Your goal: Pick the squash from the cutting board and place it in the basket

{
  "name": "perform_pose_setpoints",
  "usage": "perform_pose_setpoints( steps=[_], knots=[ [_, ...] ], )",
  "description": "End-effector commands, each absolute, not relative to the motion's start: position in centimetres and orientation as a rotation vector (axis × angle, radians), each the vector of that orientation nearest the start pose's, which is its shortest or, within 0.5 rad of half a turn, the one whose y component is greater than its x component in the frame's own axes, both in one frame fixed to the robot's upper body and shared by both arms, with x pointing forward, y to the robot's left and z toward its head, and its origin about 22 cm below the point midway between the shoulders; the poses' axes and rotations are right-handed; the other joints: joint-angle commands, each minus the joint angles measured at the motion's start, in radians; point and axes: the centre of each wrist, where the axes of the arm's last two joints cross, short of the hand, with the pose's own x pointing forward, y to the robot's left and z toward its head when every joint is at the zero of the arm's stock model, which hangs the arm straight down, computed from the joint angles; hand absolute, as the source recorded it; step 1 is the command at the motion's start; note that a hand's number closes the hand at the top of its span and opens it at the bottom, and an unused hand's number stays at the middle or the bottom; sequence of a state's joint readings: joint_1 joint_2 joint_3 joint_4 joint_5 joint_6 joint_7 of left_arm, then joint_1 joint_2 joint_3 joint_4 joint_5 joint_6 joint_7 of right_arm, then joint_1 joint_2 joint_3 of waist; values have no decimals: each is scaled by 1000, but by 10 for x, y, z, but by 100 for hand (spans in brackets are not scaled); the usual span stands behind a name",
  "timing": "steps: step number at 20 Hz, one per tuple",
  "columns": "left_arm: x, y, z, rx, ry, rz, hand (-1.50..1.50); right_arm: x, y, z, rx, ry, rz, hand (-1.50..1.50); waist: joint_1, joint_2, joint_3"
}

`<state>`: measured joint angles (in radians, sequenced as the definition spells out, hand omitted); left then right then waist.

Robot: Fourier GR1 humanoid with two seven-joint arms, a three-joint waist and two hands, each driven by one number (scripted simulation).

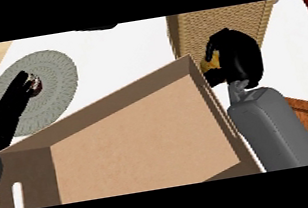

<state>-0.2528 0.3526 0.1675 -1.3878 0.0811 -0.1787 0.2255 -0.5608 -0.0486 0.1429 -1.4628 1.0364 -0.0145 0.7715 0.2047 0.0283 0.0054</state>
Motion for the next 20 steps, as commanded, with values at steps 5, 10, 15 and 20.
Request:
perform_pose_setpoints(
  steps=[5, 10, 15, 20],
  knots=[
    [310, 310, 58, 59, -1431, -265, 0, 342, -70, 192, -1115, -1473, 209, 150, 16, 4, -15],
    [310, 323, 63, 65, -1437, -274, 0, 352, -45, 222, -1212, -1460, 107, 150, 7, 5, -17],
    [313, 321, 55, 64, -1425, -256, 0, 361, -26, 245, -1292, -1440, 71, 150, -17, 6, -17],
    [316, 328, 52, 76, -1425, -242, 0, 368, -11, 273, -1365, -1439, -3, 150, -33, 2, -17]
  ],
)
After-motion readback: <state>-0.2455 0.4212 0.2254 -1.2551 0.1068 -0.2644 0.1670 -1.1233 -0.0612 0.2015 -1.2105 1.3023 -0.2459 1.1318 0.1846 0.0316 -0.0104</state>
